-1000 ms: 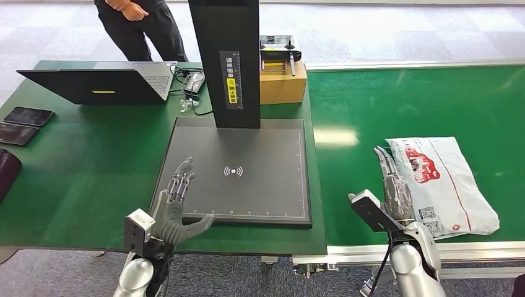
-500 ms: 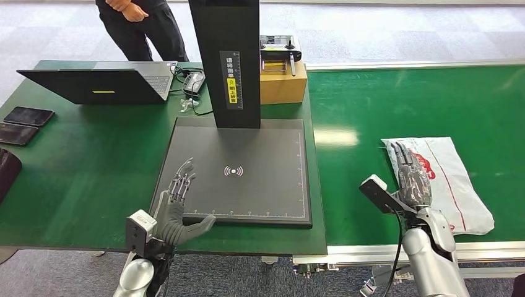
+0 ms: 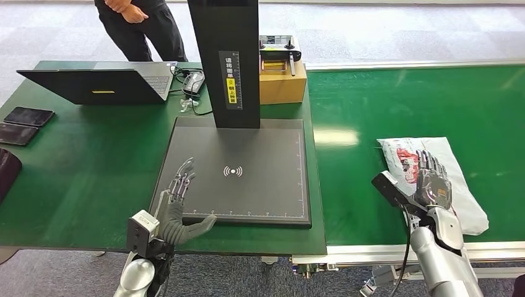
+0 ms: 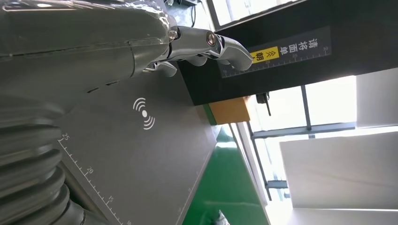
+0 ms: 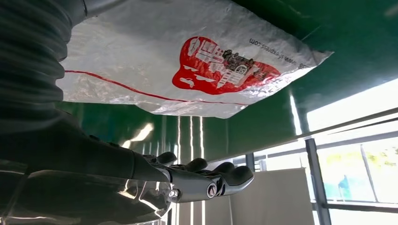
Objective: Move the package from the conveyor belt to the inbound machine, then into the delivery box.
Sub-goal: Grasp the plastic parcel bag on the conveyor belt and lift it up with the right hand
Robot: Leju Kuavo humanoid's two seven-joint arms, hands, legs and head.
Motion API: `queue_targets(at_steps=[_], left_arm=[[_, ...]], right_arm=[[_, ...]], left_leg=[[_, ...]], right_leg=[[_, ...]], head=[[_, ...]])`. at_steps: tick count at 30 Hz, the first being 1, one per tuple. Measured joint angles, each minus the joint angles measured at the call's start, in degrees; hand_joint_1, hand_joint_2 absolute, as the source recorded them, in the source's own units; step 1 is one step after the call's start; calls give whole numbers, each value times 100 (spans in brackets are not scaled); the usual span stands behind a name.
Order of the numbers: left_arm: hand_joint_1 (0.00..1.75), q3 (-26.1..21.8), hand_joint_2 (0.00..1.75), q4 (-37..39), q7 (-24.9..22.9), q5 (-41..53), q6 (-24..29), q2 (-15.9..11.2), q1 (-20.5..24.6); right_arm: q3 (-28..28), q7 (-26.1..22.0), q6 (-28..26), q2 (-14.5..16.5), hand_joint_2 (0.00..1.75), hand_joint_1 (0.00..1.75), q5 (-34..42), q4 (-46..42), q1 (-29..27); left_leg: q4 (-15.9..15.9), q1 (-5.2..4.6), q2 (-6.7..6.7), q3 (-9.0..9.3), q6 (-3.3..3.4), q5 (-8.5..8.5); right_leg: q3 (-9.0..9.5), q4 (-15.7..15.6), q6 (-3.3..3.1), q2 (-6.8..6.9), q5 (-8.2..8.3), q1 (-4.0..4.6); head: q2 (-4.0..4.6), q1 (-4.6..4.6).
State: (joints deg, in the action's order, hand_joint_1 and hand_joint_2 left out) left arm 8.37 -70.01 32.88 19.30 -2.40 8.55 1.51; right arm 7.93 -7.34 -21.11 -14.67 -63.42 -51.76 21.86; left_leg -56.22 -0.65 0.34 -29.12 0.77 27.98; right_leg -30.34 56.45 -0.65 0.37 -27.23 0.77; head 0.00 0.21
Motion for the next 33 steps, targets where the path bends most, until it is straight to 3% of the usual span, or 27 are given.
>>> queue_targets(at_steps=[16, 33], left_arm=[[0, 3, 175, 0, -76, 245, 336, 2, 5], [0, 33, 175, 0, -94, 293, 377, 2, 5]], right_arm=[[313, 528, 205, -93, 175, 0, 41, 1062, 324], [470, 571, 277, -137, 175, 0, 160, 1777, 492]], left_leg=[[-1, 0, 0, 0, 0, 0], [-1, 0, 0, 1, -1, -1]], right_leg=[[0, 0, 0, 1, 0, -1], [0, 1, 0, 0, 0, 0]], head=[[0, 0], [0, 1]])
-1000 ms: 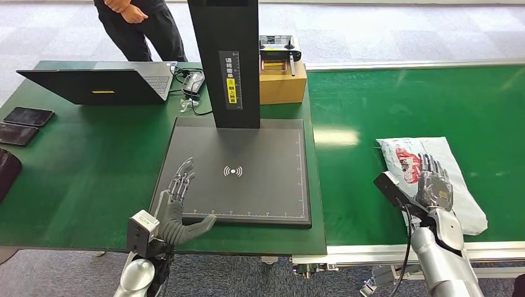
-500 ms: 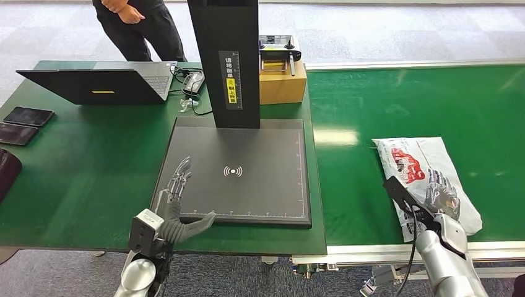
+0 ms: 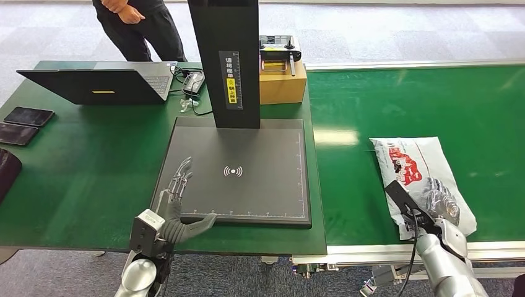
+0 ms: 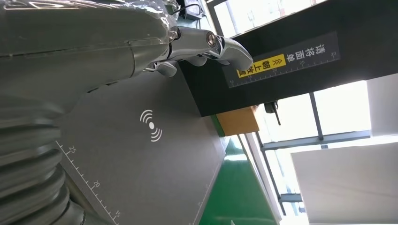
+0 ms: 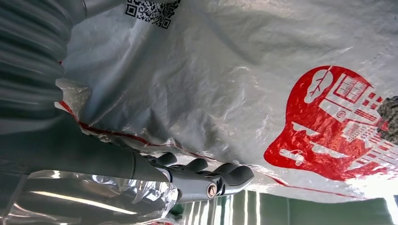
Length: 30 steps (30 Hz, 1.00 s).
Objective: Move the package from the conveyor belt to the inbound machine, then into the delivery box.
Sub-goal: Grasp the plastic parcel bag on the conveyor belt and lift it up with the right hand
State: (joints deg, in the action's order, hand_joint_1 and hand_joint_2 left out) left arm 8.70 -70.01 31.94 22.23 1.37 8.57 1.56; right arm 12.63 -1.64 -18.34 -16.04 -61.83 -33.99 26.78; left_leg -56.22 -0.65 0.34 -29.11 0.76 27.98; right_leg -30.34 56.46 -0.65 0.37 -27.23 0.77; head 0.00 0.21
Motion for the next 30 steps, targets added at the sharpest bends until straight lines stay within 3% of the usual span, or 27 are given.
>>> queue_targets(at_steps=[4, 5, 8, 9, 30], left_arm=[[0, 7, 175, 0, 1, -95, -25, 0, -6], [0, 5, 175, 0, 1, -119, -37, -1, -7], [0, -1, 175, 0, 0, -164, -70, -2, -7], [0, -3, 175, 0, 0, -173, -78, -2, -6], [0, -28, 175, 0, -1, -237, -122, 0, 16]], right_arm=[[118, 193, 238, -45, 175, 0, 74, 296, 143], [152, 240, 310, -56, 175, 28, 103, 386, 182], [278, 314, 576, -72, 175, 159, 241, 614, 297], [326, 311, 662, -72, 175, 175, 305, 671, 332], [904, -87, 1266, -56, 175, 175, 918, 926, 619]], left_leg=[[0, 0, -1, 0, 0, 0], [-1, 0, -1, 1, 0, 0], [-1, 0, -1, 4, 0, 0], [-1, 0, -1, 5, 0, 0], [-8, 3, 1, 18, 1, -1]], right_leg=[[1, 0, 0, 1, 0, 0], [1, 0, 0, 1, 0, 0], [4, 0, 0, 1, 0, 0], [6, 0, 0, 1, 0, 0], [23, 0, 5, 0, 5, 5]], head=[[0, 0], [0, 0], [0, 1], [0, 1], [0, 0]])
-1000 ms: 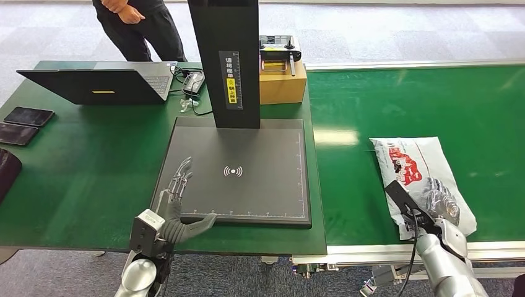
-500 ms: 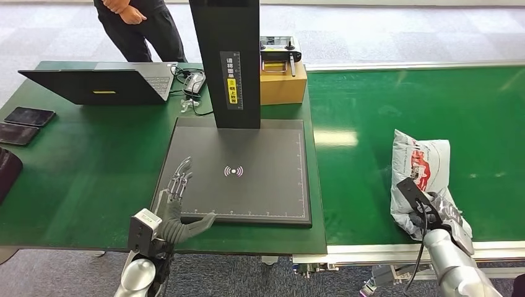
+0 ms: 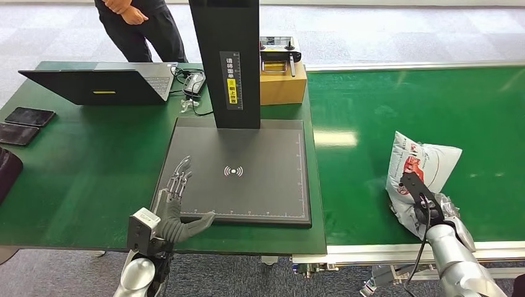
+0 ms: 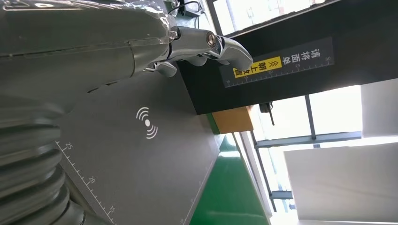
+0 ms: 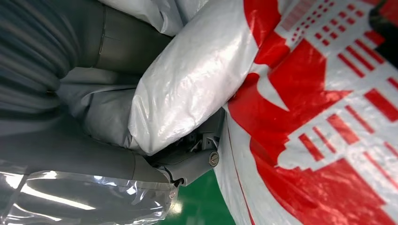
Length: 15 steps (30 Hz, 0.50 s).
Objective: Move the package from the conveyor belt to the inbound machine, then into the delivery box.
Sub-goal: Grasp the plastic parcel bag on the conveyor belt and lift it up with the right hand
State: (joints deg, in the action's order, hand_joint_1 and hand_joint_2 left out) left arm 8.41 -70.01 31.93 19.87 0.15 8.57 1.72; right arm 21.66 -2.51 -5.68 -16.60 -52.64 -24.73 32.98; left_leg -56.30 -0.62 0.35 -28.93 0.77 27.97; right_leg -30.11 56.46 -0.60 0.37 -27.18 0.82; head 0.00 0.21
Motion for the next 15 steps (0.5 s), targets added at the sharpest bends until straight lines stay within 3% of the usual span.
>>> queue_targets(at_steps=[10, 15], left_arm=[[0, -5, 175, -2, -4, -50, 0, 0, -1], [0, -21, 175, -90, 4, -104, -9, 0, -17]], right_arm=[[21, -293, -88, 100, 175, 175, 144, -94, -18], [-32, -948, -235, 219, 175, 175, 447, -449, -188]], left_leg=[[0, 1, 0, -4, 0, -1], [1, 1, 0, -13, 0, -1]], right_leg=[[-2, 1, 0, 0, 0, 1], [-11, 5, -1, 0, 1, 0]], head=[[0, 0], [0, -1]])
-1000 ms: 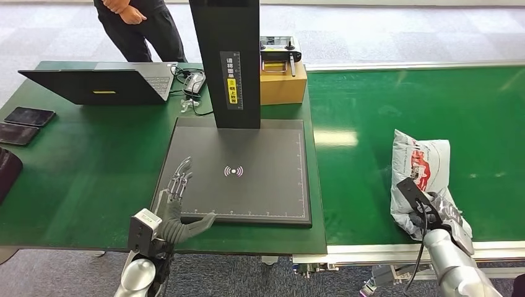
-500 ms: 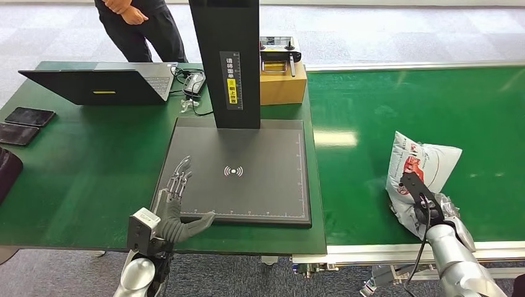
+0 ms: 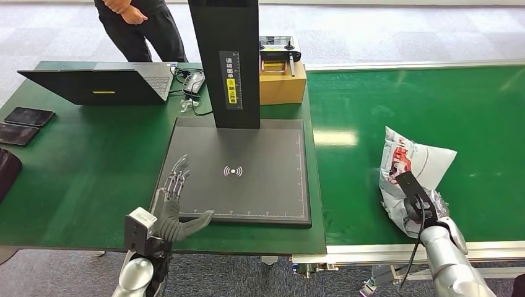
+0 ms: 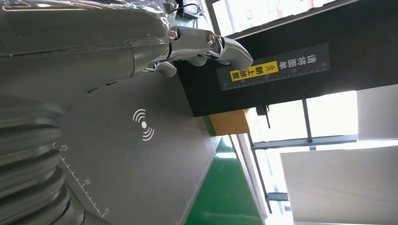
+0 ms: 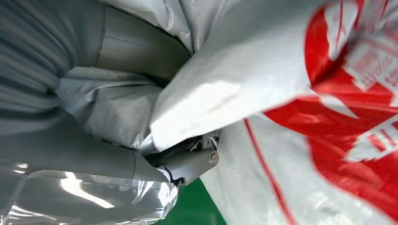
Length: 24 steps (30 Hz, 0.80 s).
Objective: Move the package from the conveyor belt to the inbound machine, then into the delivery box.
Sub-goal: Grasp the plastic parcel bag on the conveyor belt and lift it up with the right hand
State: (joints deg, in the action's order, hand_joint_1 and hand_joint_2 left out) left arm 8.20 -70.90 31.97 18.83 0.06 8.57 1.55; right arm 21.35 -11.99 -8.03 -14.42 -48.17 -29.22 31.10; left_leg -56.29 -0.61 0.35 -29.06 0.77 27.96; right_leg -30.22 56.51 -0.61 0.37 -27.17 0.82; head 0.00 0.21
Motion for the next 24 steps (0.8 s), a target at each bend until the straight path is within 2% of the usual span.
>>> queue_targets(at_steps=[4, 14, 19, 24], left_arm=[[0, -7, 175, -91, 34, 0, -55, 0, -16], [0, -9, 175, -140, 113, -3, -50, 2, -29], [0, -15, 175, -145, 184, -32, -4, 2, -34], [0, -39, 175, -151, 238, -111, 11, 2, -36]], right_arm=[[-220, -420, -267, 120, 175, 175, 247, -593, -214], [-949, -660, -1217, 330, 175, 175, 552, -2636, -980], [-1257, -717, -1553, 384, 175, 175, 449, -3271, -1180], [-1634, -700, -1838, 409, 175, 175, 14, -3775, -1285]], left_leg=[[0, -1, 0, -7, 0, 0], [0, -1, -1, -28, -6, -4], [0, -2, -1, -36, -9, -7], [0, -2, -1, -37, -13, -9]], right_leg=[[-13, 6, 0, 0, 0, -2], [-38, 15, -4, 1, -2, -2], [-47, 22, -4, 1, -2, -2], [-51, 24, -4, 0, -2, -4]], head=[[0, 0], [0, 1], [0, 0], [0, 1]])
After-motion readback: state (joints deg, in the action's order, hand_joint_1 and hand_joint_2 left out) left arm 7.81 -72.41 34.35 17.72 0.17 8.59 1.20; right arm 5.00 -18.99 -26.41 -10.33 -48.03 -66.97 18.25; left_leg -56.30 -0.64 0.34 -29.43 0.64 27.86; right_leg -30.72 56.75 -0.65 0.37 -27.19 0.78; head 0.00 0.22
